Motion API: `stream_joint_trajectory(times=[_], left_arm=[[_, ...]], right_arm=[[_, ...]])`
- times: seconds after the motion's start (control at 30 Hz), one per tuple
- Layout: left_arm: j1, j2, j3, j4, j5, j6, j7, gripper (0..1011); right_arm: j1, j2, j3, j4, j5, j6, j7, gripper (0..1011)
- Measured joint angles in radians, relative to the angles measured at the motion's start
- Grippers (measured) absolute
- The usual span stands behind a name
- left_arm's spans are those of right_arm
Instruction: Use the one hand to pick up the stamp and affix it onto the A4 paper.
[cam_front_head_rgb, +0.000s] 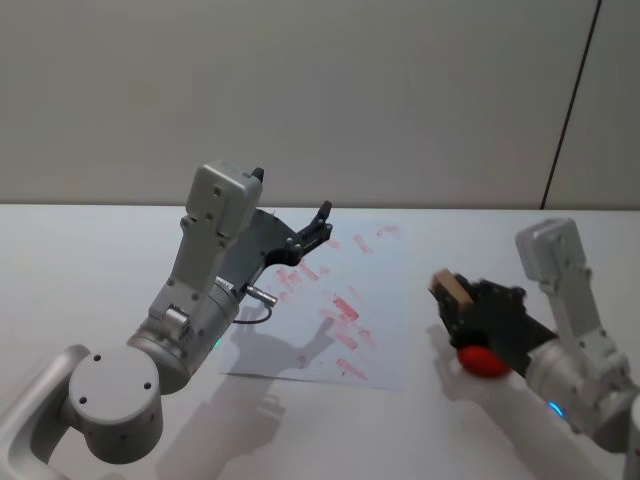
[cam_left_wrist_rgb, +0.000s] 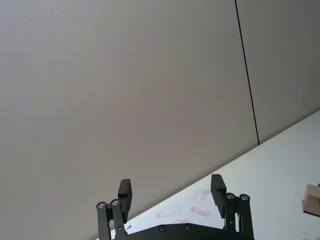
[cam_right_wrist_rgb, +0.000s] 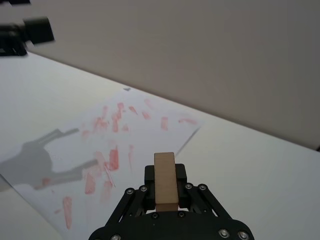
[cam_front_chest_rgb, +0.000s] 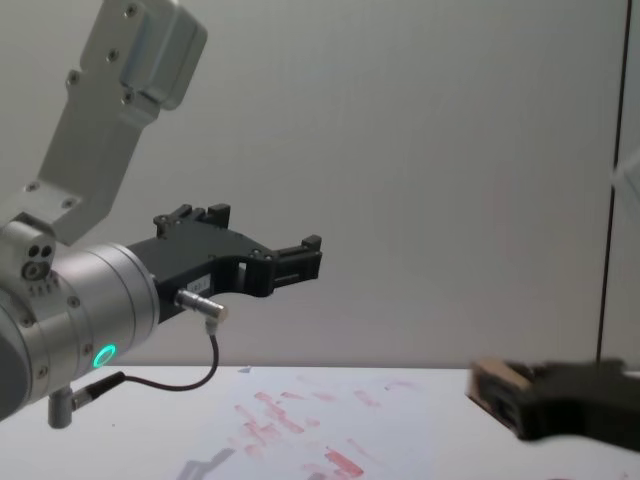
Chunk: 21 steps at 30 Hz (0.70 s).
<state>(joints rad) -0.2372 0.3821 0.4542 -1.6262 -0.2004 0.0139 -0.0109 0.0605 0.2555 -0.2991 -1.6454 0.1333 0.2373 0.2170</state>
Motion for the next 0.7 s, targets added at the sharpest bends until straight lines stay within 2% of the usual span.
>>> stream_joint_trajectory(times=[0.2, 0.37, 0.57, 0.7], left_arm=[[0.0, 0.0, 0.0, 0.0, 0.0, 0.0, 0.0, 1003], [0.0, 0.0, 0.0, 0.0, 0.0, 0.0, 0.0, 1003], [0.0, 0.0, 0.0, 0.0, 0.0, 0.0, 0.0, 1003], [0.0, 0.0, 0.0, 0.0, 0.0, 0.0, 0.0, 1003]], right_arm=[[0.045, -0.042, -0.019, 0.023, 0.009, -0.022, 0.049, 219], [0.078, -0.075, -0.036, 0.053, 0.01, -0.017, 0.084, 219], [0.109, -0.106, -0.057, 0.095, -0.009, 0.006, 0.114, 219], [0.135, -0.128, -0.074, 0.141, -0.046, 0.03, 0.134, 219]])
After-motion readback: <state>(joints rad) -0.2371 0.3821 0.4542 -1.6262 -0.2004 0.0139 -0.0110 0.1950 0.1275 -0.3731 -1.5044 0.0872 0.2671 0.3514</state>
